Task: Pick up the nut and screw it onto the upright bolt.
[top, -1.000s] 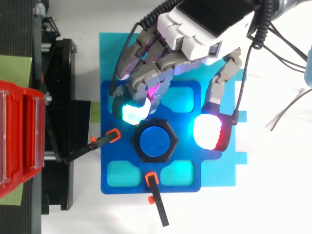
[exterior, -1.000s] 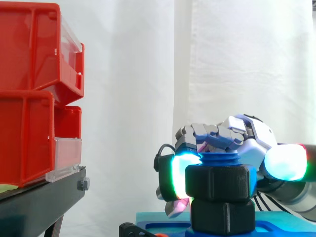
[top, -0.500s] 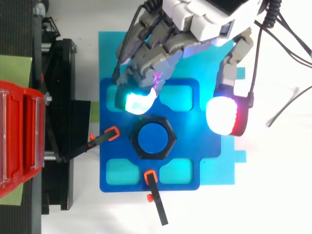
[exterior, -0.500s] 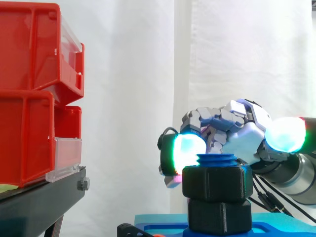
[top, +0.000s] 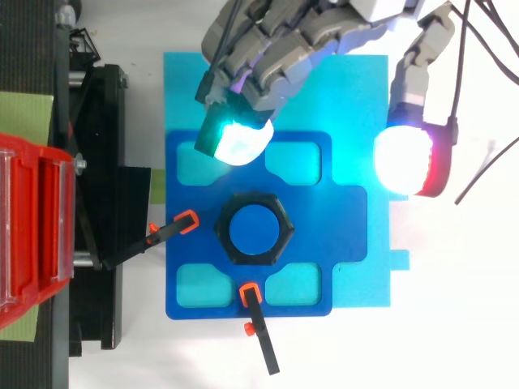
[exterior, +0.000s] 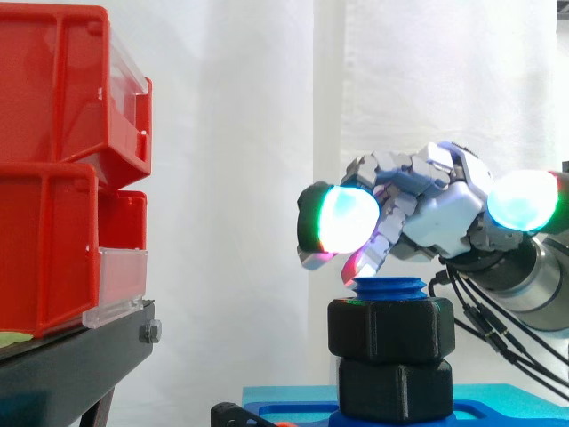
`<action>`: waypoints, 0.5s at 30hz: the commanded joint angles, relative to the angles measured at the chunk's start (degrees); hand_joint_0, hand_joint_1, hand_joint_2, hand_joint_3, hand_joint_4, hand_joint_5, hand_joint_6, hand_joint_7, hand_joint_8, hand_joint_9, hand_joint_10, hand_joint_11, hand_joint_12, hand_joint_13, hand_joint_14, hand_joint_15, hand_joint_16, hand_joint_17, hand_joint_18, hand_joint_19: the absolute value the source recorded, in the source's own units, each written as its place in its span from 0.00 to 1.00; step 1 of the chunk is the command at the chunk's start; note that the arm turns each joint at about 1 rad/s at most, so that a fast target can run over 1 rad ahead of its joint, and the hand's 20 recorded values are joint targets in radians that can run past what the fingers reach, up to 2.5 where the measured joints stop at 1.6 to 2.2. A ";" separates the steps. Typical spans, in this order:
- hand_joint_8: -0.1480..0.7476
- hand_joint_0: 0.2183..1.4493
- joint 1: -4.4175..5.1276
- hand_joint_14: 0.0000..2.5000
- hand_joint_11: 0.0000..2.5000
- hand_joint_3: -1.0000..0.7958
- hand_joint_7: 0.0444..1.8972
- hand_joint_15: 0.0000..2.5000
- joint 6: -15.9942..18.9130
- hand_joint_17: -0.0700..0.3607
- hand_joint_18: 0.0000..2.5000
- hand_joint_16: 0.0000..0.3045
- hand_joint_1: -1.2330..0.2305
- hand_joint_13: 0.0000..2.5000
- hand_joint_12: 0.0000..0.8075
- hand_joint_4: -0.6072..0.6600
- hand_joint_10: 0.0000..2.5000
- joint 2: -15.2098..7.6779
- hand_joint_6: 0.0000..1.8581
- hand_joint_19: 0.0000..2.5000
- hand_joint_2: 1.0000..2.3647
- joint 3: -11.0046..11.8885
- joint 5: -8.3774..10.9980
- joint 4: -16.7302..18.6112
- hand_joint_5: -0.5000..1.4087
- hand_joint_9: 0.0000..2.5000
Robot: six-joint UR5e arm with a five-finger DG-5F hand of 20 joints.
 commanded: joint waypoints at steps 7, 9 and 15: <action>0.46 0.15 0.20 0.00 0.00 0.28 0.36 0.01 -2.40 0.41 0.21 0.15 0.61 0.25 0.43 0.64 0.00 6.84 0.27 0.09 0.00 -4.11 1.57 -6.73 0.16 0.34; 0.47 0.15 0.55 0.00 0.00 0.28 0.36 0.01 -5.21 0.41 0.21 0.15 0.60 0.25 0.43 0.64 0.00 10.00 0.27 0.10 0.00 -7.01 6.75 -10.77 0.16 0.34; 0.47 0.16 1.34 0.00 0.00 0.28 0.37 0.02 -11.19 0.40 0.20 0.15 0.60 0.25 0.43 0.64 0.00 14.75 0.27 0.10 0.00 -12.37 15.80 -17.98 0.16 0.34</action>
